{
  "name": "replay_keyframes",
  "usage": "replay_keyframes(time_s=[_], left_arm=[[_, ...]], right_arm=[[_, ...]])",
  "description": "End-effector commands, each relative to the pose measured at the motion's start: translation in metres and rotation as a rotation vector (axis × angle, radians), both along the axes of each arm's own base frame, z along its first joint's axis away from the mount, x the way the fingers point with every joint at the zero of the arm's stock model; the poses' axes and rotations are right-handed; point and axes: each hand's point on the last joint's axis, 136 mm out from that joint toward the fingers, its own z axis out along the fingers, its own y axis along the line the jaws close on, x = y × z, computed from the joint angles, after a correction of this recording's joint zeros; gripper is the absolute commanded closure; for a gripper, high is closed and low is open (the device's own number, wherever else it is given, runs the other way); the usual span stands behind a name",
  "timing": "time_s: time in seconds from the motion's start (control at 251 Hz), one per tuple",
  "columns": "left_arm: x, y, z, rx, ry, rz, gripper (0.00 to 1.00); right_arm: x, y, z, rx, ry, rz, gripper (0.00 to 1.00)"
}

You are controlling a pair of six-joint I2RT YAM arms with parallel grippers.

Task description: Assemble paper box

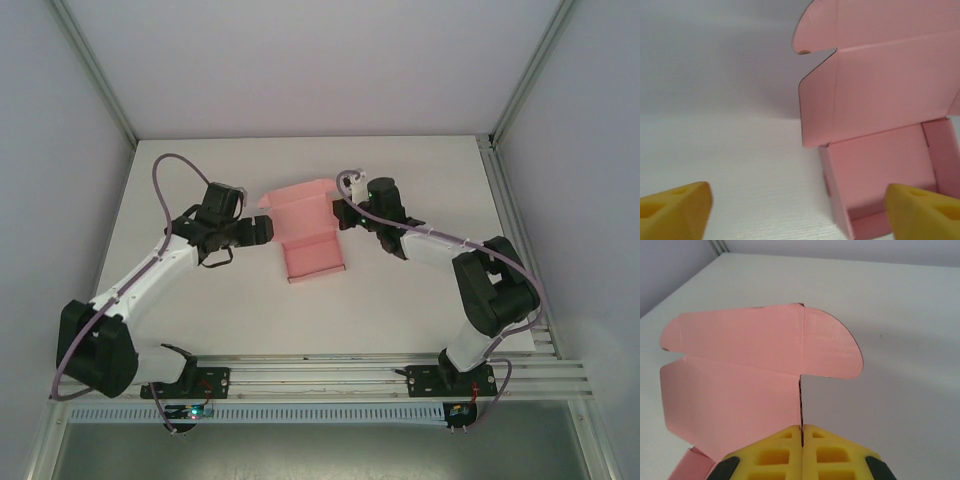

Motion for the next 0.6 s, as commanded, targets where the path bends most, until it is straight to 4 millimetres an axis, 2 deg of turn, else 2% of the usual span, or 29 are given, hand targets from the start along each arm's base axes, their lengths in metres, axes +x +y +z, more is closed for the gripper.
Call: replay_keyframes(time_s=[0.0, 0.172, 0.335, 0.423, 0.499, 0.599], left_arm=[[0.024, -0.012, 0.009, -0.066, -0.068, -0.074, 0.2], [0.039, -0.014, -0.004, -0.094, -0.078, -0.14, 0.35], [0.052, -0.007, -0.018, -0.011, -0.102, -0.153, 0.37], [0.057, -0.014, -0.023, -0.025, -0.098, -0.184, 0.38], [0.06, -0.023, -0.022, -0.056, -0.106, -0.228, 0.46], [0.07, -0.021, -0.024, -0.025, -0.138, -0.232, 0.48]], right_arm=[[0.001, 0.003, 0.029, 0.093, -0.094, -0.039, 1.0], [-0.006, 0.002, 0.023, 0.066, -0.089, -0.038, 1.0], [-0.01, 0.006, 0.028, 0.071, -0.095, -0.011, 1.0], [-0.01, 0.007, 0.027, 0.07, -0.088, -0.002, 1.0], [-0.011, 0.008, 0.026, 0.064, -0.084, 0.005, 1.0], [-0.012, 0.006, 0.027, 0.059, -0.088, 0.006, 1.0]])
